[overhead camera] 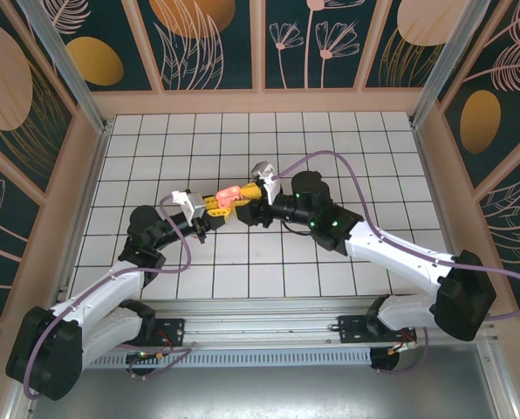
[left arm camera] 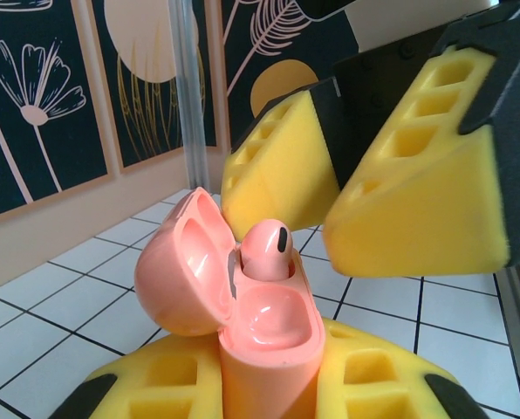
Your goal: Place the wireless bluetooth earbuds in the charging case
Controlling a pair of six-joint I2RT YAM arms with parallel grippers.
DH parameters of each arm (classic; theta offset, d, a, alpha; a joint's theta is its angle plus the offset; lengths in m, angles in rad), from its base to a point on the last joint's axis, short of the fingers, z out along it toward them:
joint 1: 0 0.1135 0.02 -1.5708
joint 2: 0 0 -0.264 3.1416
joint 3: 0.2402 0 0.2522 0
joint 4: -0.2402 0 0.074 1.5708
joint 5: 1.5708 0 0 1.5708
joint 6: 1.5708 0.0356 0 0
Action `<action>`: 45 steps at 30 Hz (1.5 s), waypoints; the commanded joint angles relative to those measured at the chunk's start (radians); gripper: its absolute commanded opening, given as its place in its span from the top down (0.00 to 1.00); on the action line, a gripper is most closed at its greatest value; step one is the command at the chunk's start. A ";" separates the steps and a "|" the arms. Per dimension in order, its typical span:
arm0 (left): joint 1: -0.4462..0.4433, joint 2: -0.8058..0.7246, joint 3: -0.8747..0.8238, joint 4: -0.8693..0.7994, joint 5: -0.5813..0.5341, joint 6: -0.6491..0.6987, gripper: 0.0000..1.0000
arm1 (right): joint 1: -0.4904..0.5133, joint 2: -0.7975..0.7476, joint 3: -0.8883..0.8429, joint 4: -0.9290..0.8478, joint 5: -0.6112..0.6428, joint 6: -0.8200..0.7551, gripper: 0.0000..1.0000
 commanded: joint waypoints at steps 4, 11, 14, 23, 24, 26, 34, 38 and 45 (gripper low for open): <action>-0.005 -0.033 0.014 0.100 0.039 0.010 0.89 | -0.013 -0.077 0.012 0.007 -0.003 0.040 0.42; -0.005 -0.034 0.014 0.094 0.027 0.012 0.89 | -0.088 -0.128 -0.029 0.054 -0.107 0.147 0.41; -0.005 -0.039 0.018 0.064 -0.023 0.006 0.90 | -0.106 -0.138 -0.041 0.074 -0.130 0.173 0.41; 0.014 -0.011 0.025 -0.022 -0.236 -0.053 0.94 | -0.092 -0.092 0.011 -0.119 -0.019 0.153 0.44; 0.030 -0.001 0.027 -0.023 -0.246 -0.071 0.94 | -0.083 -0.072 0.027 -0.153 -0.007 0.145 0.44; 0.094 0.018 0.024 -0.005 -0.262 -0.152 0.92 | -0.058 -0.026 0.064 -0.222 0.031 0.124 0.45; 0.286 0.028 -0.001 -0.016 -0.309 -0.338 0.93 | 0.014 0.215 0.194 -0.299 0.077 0.139 0.46; 0.386 0.038 -0.027 0.006 -0.294 -0.451 0.93 | 0.046 0.345 0.239 -0.255 0.063 0.140 0.47; 0.508 0.055 -0.047 0.005 -0.282 -0.549 0.93 | 0.079 0.571 0.354 -0.203 0.011 0.109 0.47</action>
